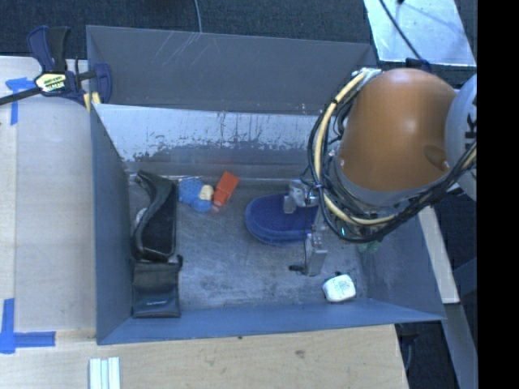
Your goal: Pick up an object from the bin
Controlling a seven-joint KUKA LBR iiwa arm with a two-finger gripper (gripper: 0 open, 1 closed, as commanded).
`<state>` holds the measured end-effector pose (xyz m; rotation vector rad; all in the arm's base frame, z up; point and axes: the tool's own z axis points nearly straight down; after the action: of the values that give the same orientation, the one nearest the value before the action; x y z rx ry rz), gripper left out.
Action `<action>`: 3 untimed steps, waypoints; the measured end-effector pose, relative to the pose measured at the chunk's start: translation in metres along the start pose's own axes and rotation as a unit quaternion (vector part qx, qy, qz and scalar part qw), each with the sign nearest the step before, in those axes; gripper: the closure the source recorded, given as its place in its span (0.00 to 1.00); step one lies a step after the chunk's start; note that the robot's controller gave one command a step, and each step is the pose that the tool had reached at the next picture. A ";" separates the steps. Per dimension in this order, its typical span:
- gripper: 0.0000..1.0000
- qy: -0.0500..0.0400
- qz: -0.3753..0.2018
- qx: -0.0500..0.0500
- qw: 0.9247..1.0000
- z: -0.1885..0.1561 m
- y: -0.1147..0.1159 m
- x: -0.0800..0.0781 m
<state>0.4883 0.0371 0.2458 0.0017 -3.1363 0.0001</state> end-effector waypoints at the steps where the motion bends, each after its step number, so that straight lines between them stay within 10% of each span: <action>1: 0.00 -0.006 0.059 -0.001 0.998 0.177 -0.083 -0.080; 2: 0.00 -0.006 -0.076 0.001 0.997 0.173 -0.070 -0.123; 3: 0.00 -0.003 0.002 0.001 1.000 0.174 -0.052 -0.141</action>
Offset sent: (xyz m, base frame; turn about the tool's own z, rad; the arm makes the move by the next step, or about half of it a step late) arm 0.0767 -0.0819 -0.1758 0.1159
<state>0.6284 -0.0150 0.0714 -0.0033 -3.1431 0.0023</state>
